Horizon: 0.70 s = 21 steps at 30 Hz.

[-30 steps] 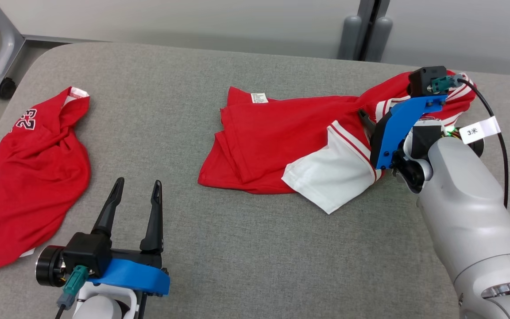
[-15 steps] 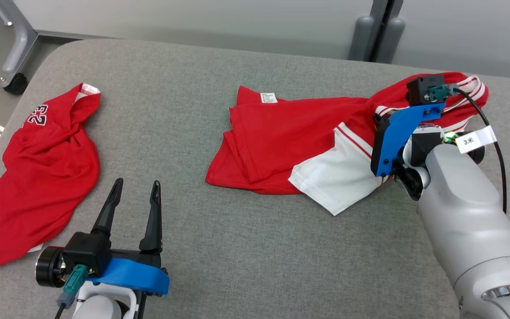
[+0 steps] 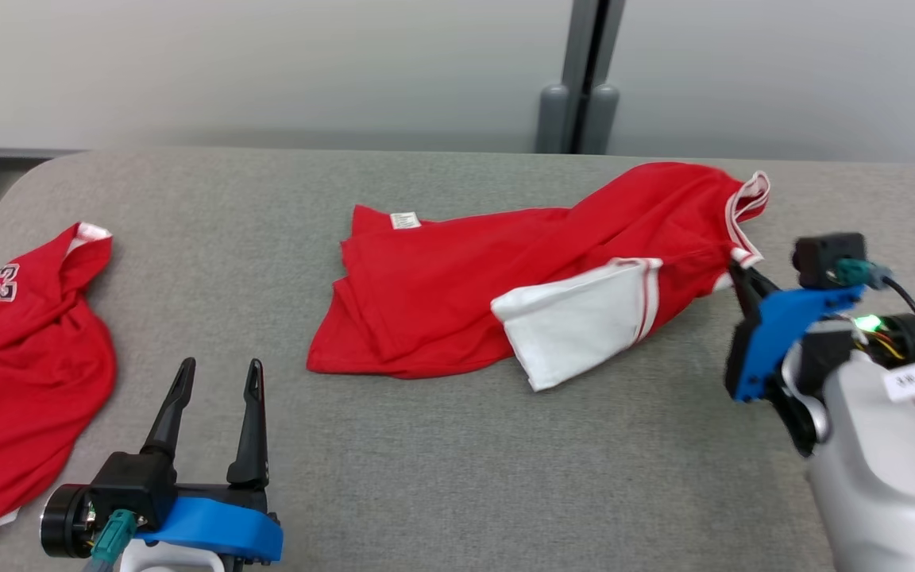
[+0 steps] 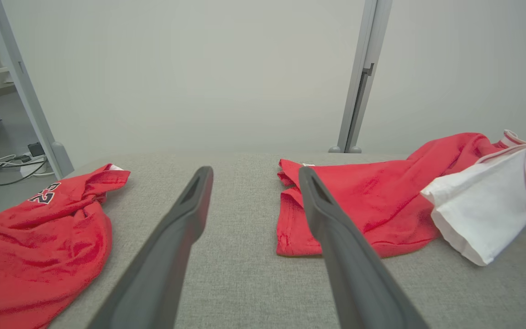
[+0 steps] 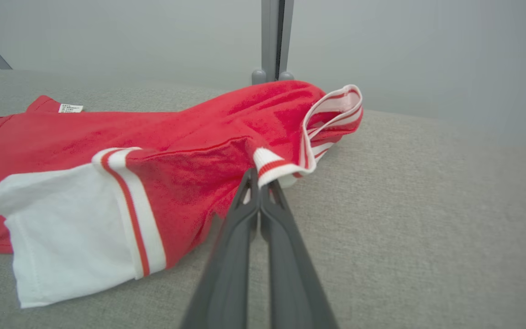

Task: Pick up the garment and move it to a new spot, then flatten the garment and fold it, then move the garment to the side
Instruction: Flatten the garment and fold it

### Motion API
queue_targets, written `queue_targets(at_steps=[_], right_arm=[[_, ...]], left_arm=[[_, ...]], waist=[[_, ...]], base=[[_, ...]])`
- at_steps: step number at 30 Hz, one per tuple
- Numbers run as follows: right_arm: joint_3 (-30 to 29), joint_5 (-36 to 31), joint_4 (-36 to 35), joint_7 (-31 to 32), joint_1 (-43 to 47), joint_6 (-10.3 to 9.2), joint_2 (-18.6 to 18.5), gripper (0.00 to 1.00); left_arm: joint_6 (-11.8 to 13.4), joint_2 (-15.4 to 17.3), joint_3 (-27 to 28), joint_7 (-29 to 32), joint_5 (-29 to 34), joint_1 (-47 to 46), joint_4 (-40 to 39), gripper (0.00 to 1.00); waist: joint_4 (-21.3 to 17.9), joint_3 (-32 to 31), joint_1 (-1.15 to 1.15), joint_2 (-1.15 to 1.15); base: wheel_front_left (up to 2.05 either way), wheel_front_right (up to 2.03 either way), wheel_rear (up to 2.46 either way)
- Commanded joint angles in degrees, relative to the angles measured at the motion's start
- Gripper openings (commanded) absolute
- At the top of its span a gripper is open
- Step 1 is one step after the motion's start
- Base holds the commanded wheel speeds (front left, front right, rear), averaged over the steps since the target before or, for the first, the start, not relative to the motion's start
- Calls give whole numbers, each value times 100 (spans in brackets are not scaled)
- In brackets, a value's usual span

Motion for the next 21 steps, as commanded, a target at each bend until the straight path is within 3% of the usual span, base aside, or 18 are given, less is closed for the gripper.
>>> queue_targets(at_steps=[1,8,9,10,17,21], right_arm=[[-22,-12,-173,48,223,1,-71,0],[-503,-346,-2293,1105,1838,1,-480,0],[-615,-426,-2472,1248,2023,1,-507,13],[-743,-483,-2632,1368,2182,0,-510,100],[-1520,-751,-3534,1930,2793,1,-207,100],[-1843,-827,-4055,1889,2898,1,21,100]], left_arm=[[27,19,21,8,-27,21,-36,100],[38,77,32,54,-65,8,-155,100],[36,84,32,53,-67,-7,-158,100],[35,87,26,60,-72,-22,-160,100],[48,114,3,73,-80,-63,-171,100],[68,118,2,65,-87,-57,-167,100]], waist=[[-109,-90,1,0],[-264,-68,1,0],[-270,-61,1,0],[-273,-56,1,0],[-255,-59,1,0],[-252,-61,1,0]], base=[[0,0,0],[0,0,0],[0,0,0],[0,0,0],[0,0,0],[0,0,0]])
